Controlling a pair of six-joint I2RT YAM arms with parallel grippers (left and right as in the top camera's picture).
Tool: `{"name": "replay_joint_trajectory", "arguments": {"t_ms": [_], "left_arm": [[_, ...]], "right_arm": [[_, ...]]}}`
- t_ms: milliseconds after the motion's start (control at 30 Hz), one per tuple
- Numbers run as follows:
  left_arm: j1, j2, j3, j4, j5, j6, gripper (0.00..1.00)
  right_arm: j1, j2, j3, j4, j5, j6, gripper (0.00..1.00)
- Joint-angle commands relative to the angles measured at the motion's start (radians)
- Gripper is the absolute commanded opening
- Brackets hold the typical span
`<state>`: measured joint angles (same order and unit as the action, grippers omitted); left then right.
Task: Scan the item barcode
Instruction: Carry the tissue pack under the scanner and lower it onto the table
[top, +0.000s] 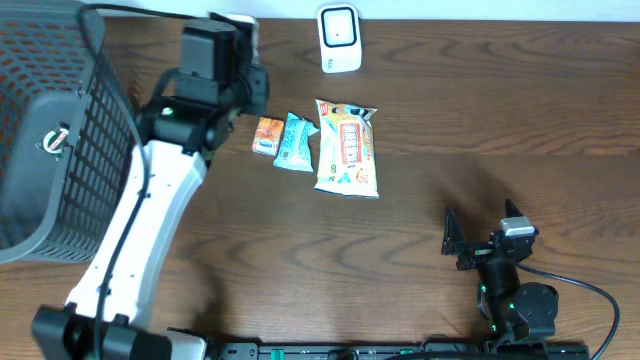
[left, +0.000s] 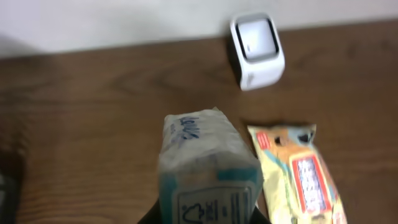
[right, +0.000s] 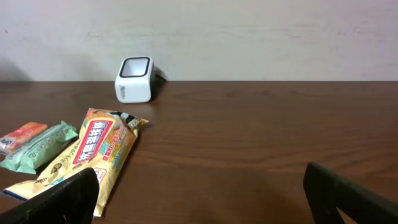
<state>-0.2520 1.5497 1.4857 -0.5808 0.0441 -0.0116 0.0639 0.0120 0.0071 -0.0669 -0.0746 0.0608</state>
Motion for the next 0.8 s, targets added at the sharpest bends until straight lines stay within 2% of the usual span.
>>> {"name": "replay_joint_trajectory", "arguments": {"t_ms": [0, 167, 367, 567, 733, 767], "left_arm": [[-0.021, 0.055, 0.012, -0.023, -0.002, -0.01, 0.08], [-0.031, 0.164, 0.012, -0.05, -0.022, -0.019, 0.09], [-0.016, 0.291, 0.012, -0.013, -0.435, -0.007, 0.09], [-0.001, 0.403, 0.011, -0.024, -0.445, -0.011, 0.09], [-0.002, 0.479, 0.011, -0.032, -0.445, -0.075, 0.09], [-0.002, 0.491, 0.011, -0.032, -0.444, -0.088, 0.13]], "right_arm": [[-0.006, -0.005, -0.001, -0.005, -0.003, 0.002, 0.99], [-0.006, -0.005, -0.001, -0.005, -0.003, 0.002, 0.99], [-0.006, -0.005, -0.001, -0.005, -0.003, 0.002, 0.99], [-0.006, -0.005, -0.001, -0.005, -0.003, 0.002, 0.99], [-0.006, -0.005, -0.001, -0.005, -0.003, 0.002, 0.99], [-0.006, -0.005, -0.001, -0.005, -0.003, 0.002, 0.99]]}}
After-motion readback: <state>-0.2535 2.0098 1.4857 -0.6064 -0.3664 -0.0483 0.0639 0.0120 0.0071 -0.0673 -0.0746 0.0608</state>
